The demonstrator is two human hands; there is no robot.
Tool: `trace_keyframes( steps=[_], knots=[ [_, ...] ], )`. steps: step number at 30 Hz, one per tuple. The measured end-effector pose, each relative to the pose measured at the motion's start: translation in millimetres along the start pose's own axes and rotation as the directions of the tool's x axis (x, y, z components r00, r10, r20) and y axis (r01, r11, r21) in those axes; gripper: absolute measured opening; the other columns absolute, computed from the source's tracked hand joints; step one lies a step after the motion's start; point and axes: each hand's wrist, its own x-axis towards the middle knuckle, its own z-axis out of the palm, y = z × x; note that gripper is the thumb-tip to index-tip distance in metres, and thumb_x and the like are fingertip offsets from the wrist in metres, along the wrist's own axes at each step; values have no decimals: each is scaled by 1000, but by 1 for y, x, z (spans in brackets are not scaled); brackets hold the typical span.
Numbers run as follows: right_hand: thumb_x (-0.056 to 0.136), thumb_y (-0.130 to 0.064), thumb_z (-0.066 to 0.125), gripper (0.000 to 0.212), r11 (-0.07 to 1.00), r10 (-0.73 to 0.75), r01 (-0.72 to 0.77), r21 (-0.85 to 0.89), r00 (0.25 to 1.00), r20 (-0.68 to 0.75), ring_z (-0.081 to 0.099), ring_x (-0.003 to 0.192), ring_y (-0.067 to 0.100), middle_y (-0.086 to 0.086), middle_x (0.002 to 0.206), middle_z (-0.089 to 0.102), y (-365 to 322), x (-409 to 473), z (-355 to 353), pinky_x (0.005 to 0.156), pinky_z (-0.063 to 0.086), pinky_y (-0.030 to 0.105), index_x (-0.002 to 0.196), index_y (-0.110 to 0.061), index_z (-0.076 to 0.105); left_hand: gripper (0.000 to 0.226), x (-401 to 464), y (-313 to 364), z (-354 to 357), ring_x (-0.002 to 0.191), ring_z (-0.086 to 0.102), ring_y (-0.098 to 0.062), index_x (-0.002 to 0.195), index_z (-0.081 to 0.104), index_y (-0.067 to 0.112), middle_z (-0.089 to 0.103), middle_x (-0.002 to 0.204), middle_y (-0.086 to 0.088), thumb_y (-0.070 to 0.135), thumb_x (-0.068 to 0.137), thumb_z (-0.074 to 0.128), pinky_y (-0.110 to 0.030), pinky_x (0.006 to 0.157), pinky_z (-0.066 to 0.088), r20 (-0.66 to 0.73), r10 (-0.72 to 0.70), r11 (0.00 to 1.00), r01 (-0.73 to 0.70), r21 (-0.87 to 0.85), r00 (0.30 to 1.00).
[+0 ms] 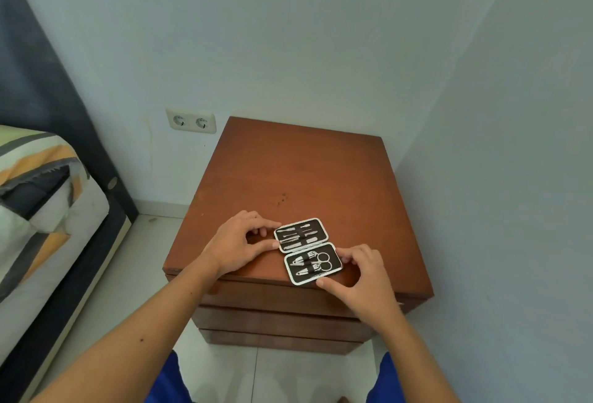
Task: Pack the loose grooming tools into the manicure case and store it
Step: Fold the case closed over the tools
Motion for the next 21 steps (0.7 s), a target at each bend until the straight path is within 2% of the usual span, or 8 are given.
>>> trace_keyframes(
  steps=[3,7,11,15,21],
  knots=[
    [64,-61,89,53,999,43,-42,8,991,-124,46,107,2,-21,101,55,-13,-15,22,86,40,17,101,-35,61,38,2,-2,0,96,58,-9,125,76,45,66,93,15,45,88,83,-27,85,48,-18,-27,999,27,-40,999],
    [62,-68,87,61,993,116,-114,19,976,-186,42,106,7,-22,104,52,-25,-23,38,86,43,21,103,-33,58,35,6,-1,1,93,58,-8,126,76,44,66,92,16,41,91,82,-26,82,47,-23,-40,999,40,-13,999],
    [61,-71,87,65,991,133,-135,3,972,-194,41,107,8,-22,106,51,-27,-22,40,87,47,28,103,-31,57,36,7,1,1,95,57,-7,130,73,46,66,94,16,43,95,77,-22,80,44,-18,-47,998,48,29,999],
    [62,-70,87,65,992,121,-124,-4,973,-195,40,106,8,-22,105,50,-27,-22,39,87,47,28,103,-30,57,36,6,3,2,94,55,-3,132,71,48,64,94,17,43,96,75,-18,77,40,-19,-50,997,51,49,999],
    [64,-61,91,57,990,139,-135,46,984,-112,42,104,6,-18,103,54,-28,-21,27,84,40,19,99,-32,57,33,-2,11,2,97,55,-7,132,73,42,62,97,18,40,99,73,-27,84,46,-58,-24,996,29,84,998]
  ],
)
